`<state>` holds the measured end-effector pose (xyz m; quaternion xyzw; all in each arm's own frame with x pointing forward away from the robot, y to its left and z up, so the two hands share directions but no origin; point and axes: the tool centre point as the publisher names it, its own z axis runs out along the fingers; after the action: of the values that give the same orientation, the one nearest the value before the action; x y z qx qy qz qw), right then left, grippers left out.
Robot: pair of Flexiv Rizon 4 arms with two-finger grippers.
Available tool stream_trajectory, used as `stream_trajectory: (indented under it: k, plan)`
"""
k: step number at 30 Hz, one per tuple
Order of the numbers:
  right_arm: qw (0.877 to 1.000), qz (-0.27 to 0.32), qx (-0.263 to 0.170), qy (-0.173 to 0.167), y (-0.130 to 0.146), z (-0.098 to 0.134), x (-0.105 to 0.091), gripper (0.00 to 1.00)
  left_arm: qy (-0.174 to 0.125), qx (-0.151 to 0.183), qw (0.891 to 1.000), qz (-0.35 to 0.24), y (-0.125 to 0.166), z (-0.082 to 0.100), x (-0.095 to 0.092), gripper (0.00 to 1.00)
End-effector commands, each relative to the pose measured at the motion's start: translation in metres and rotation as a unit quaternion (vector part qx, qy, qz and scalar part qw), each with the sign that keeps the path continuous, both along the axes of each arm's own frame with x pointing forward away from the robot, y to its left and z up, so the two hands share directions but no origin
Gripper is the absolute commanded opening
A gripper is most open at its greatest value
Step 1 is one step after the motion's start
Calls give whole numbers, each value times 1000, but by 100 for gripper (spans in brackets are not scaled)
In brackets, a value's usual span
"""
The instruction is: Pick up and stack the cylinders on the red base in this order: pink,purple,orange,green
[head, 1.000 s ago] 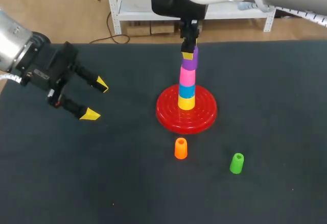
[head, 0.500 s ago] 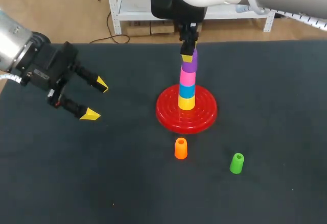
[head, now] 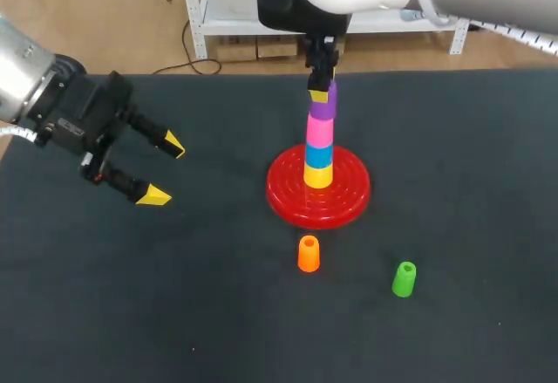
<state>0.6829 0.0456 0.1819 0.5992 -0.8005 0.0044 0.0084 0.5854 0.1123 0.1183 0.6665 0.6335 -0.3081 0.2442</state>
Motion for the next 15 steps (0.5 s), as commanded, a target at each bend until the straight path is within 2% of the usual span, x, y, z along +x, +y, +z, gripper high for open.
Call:
stream_trajectory:
  k: [1, 15]
  plan:
    - [1000, -2, 1, 1, -1, -3, -1, 0, -3, -2, 1000, 0, 1, -1, -1, 100]
    - [1000, -1, 2, -7, 1, -4, -1, 0, -3, -2, 1000, 0, 1, -1, -1, 100]
